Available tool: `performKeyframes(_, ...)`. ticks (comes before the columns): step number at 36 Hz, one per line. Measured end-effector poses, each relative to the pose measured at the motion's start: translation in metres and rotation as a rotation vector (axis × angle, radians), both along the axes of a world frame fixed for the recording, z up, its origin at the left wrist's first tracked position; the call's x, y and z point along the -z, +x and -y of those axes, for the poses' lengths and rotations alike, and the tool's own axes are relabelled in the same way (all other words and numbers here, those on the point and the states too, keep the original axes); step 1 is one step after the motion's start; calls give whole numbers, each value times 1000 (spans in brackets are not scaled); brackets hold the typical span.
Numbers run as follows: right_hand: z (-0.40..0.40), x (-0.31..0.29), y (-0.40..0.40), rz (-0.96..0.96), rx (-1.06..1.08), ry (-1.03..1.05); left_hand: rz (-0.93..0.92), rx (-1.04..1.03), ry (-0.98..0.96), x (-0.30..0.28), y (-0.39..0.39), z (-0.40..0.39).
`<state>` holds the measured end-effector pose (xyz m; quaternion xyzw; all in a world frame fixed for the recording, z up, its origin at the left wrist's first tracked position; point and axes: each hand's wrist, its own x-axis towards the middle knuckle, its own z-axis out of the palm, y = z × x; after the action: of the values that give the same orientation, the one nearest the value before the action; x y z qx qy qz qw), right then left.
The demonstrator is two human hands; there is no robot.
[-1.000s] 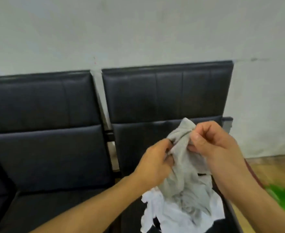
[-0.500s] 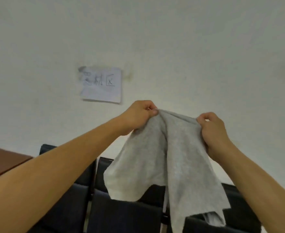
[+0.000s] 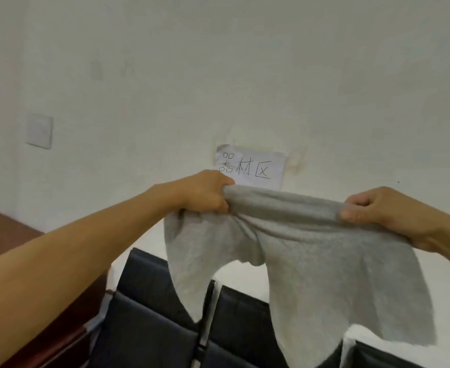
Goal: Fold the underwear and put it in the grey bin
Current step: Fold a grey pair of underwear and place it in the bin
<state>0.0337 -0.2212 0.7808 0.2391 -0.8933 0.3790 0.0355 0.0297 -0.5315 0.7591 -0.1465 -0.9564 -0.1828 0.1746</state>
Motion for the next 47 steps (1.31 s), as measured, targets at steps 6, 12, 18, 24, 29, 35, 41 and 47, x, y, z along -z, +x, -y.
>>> performKeyframes(6, 21, -3, -17, -128, 178, -32, 83, 38, 422, 4, -10, 45)
performKeyframes(12, 63, 6, -43, -321, 394, 49, 256, 328, 985, -9, -14, 25)
performKeyframes(18, 131, 5, -14, -377, 56, -16, 314, 499, 1157, -21, -31, 0)
performKeyframes(24, 146, 10, -16, -84, -68, -140, 362, 521, 1193, -19, -45, -12)
performKeyframes(29, 125, 14, -35, -120, 7, -269, 421, 556, 1179, -16, -50, -1)
performKeyframes(35, 111, 14, -60, -114, 113, -489, 412, 470, 854, -10, -63, 8)
performKeyframes(41, 89, 10, -66, -118, 233, -605, 143, 95, 484, 10, -95, 20)
performKeyframes(47, 60, 7, -66, -79, 178, -259, 24, 24, 357, 15, -121, 20)
